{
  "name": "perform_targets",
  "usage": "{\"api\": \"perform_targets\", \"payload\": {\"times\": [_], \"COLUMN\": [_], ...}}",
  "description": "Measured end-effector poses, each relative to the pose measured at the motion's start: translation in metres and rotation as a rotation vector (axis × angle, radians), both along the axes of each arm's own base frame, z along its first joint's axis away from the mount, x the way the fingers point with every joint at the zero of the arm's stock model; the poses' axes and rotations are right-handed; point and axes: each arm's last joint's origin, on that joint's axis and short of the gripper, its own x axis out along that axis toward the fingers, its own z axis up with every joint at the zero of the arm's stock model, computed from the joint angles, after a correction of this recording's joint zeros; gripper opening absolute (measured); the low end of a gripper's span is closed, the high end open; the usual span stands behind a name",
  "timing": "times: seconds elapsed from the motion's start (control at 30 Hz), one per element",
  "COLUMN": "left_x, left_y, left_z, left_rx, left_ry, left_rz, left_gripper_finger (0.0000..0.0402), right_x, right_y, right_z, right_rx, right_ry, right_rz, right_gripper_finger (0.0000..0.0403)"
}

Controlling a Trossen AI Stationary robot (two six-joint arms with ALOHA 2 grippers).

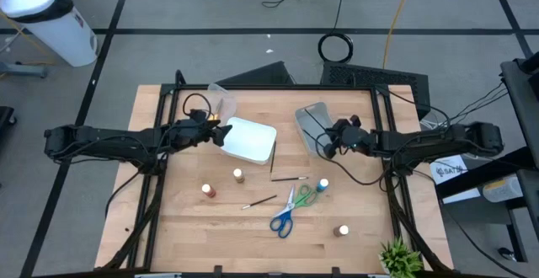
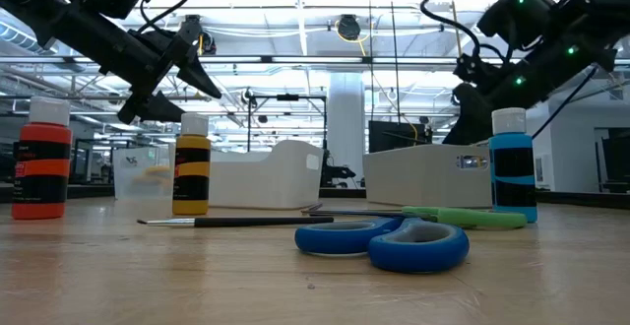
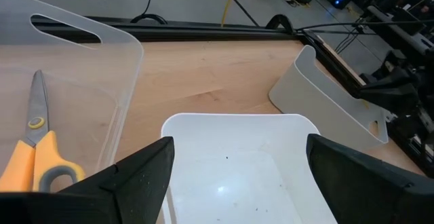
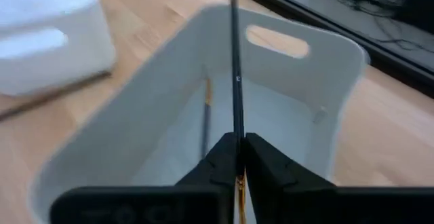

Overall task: Pick & Place Paint Supplies
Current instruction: Put the bottom gold and black paintbrush into the gray bin, then put the blue paint bottle into the white bin

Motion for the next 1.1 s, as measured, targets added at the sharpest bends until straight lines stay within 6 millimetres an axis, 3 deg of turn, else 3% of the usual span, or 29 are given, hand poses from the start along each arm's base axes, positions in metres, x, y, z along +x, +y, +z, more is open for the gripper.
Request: {"api": "perform_targets", "payload": {"times": [0.27,0.43,0.53,0.67,0.97,1.1], "left_x": [0.0,-0.001,-0.002,-0.003,-0.002,-0.001], "left_y": [0.0,0.0,-0.001,-0.001,-0.004,-0.004], "left_z": [0.0,-0.002,-0.004,-0.007,-0.007,-0.004], "left_rx": [0.0,-0.005,-0.015,-0.026,-0.021,-0.01], "left_ry": [-0.002,0.023,0.05,0.082,0.08,0.054], "left_rz": [0.0,-0.01,-0.02,-0.023,-0.038,-0.047], "left_gripper_finger": [0.0347,0.0347,0.0347,0.0347,0.0347,0.0347], "right_x": [0.003,0.007,0.005,-0.005,-0.04,-0.045], "right_y": [-0.001,0.017,0.04,0.069,0.093,0.099], "right_z": [0.004,0.026,0.034,0.033,0.018,-0.004], "right_rx": [-0.005,0.077,0.169,0.199,0.187,0.174], "right_ry": [-0.046,-0.164,-0.226,-0.161,0.073,0.111], "right_rz": [0.054,0.276,0.451,0.596,0.552,0.543], "right_gripper_finger": [0.0139,0.0181,0.0189,0.0188,0.0165,0.0169]}}
